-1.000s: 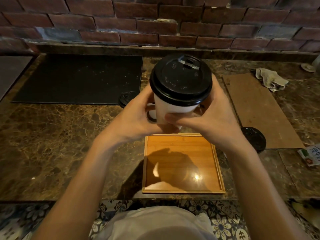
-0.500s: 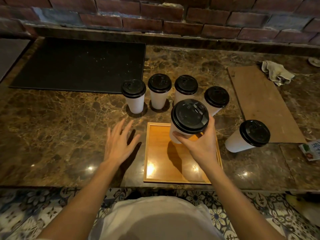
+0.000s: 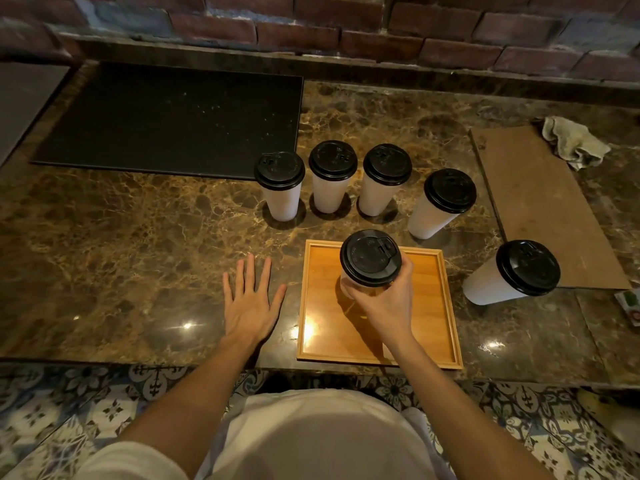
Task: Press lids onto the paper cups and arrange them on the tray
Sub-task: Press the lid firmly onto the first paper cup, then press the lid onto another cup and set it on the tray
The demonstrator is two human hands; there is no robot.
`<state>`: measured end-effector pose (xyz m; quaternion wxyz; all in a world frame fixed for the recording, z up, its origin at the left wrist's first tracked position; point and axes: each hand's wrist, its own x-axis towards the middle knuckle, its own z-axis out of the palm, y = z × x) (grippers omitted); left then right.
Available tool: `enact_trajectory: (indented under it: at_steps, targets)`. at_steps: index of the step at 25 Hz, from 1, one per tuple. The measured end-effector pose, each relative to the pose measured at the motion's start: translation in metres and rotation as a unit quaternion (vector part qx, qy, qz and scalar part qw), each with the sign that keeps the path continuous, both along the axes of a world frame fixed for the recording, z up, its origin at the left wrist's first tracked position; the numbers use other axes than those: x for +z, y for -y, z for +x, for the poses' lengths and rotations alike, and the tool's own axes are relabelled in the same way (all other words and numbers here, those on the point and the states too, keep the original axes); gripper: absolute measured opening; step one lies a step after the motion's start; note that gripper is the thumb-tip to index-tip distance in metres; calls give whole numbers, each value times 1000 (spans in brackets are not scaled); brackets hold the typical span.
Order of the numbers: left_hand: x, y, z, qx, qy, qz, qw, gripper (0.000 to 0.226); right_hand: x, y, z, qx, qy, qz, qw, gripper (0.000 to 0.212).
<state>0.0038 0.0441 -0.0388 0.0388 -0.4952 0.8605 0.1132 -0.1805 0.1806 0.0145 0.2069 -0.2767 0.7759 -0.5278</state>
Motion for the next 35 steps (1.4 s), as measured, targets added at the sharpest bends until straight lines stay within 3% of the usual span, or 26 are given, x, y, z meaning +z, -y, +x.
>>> enact_trajectory:
  at_steps: [19, 23, 25, 28, 30, 35]
  targets:
    - [-1, 0, -1, -1, -23, -27, 999, 67, 1, 67, 10, 4, -16, 29, 999, 105]
    - [-2, 2, 0, -5, -17, -25, 1000, 66, 14, 58, 18, 23, -4, 28, 999, 120]
    - [-2, 2, 0, -3, -17, -22, 1000, 66, 35, 52, 30, -4, -47, -12, 999, 126]
    - [-3, 3, 0, -5, -10, -23, 1000, 66, 80, 63, 41, -37, -219, -103, 969, 112]
    - [-3, 4, 0, -8, -8, -13, 1000, 66, 107, 90, 42, -13, -259, -129, 957, 103]
    - [-2, 6, 2, -29, -10, -18, 999, 67, 108, 153, 80, 19, 2, -82, 996, 107]
